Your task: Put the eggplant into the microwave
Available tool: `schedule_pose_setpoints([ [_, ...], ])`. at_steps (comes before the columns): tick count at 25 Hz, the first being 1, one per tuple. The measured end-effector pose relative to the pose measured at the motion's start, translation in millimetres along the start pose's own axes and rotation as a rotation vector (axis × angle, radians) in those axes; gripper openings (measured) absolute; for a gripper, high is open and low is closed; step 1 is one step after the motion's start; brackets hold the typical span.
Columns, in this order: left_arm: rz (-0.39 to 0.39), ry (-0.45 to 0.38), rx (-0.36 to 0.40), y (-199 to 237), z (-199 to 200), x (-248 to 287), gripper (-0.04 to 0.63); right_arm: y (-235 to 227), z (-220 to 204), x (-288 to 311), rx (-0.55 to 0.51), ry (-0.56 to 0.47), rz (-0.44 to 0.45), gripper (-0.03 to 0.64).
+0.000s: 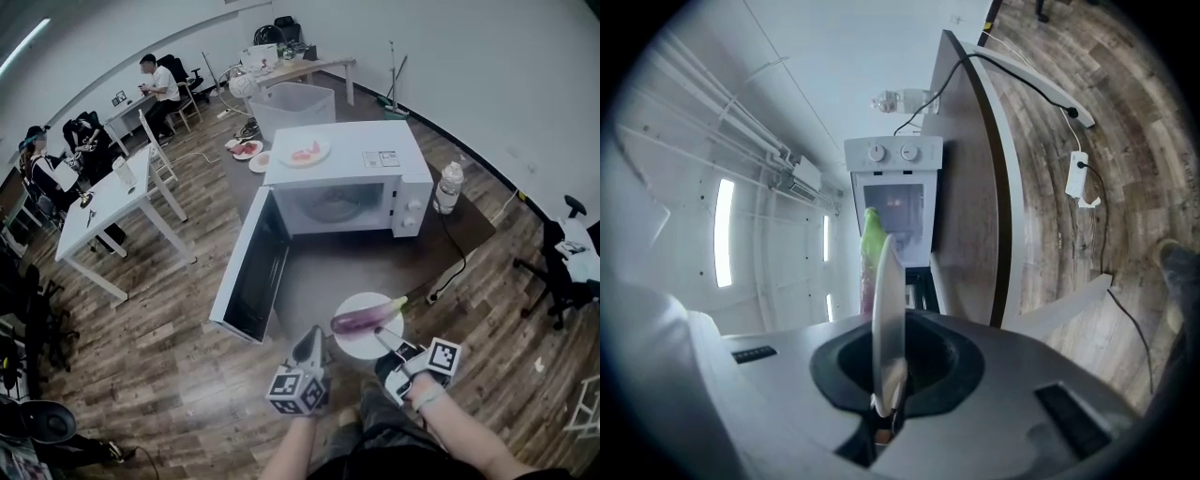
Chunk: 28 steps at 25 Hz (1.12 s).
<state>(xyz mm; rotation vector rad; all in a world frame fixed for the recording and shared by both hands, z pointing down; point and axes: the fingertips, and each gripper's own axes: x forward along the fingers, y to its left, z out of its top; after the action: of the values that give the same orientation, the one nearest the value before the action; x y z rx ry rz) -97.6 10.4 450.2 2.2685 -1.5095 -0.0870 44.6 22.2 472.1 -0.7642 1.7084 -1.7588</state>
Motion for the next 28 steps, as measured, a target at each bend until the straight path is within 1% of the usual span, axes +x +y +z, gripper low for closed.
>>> schedule_pose_setpoints([
  [6, 0.017, -0.010, 0.030, 5, 11, 15, 0.000, -1, 14, 17, -0.019, 0.046, -0.026, 0.009],
  [10, 0.040, -0.017, 0.033, 11, 14, 28, 0.000, 0, 26, 25, -0.007, 0.055, -0.028, 0.009],
  [22, 0.064, -0.030, 0.042, 22, 24, 68, 0.000, -4, 57, 61, 0.006, 0.091, -0.015, 0.009],
  [28, 0.080, -0.033, 0.039, 28, 27, 85, 0.000, -9, 76, 78, 0.003, 0.101, -0.024, 0.009],
])
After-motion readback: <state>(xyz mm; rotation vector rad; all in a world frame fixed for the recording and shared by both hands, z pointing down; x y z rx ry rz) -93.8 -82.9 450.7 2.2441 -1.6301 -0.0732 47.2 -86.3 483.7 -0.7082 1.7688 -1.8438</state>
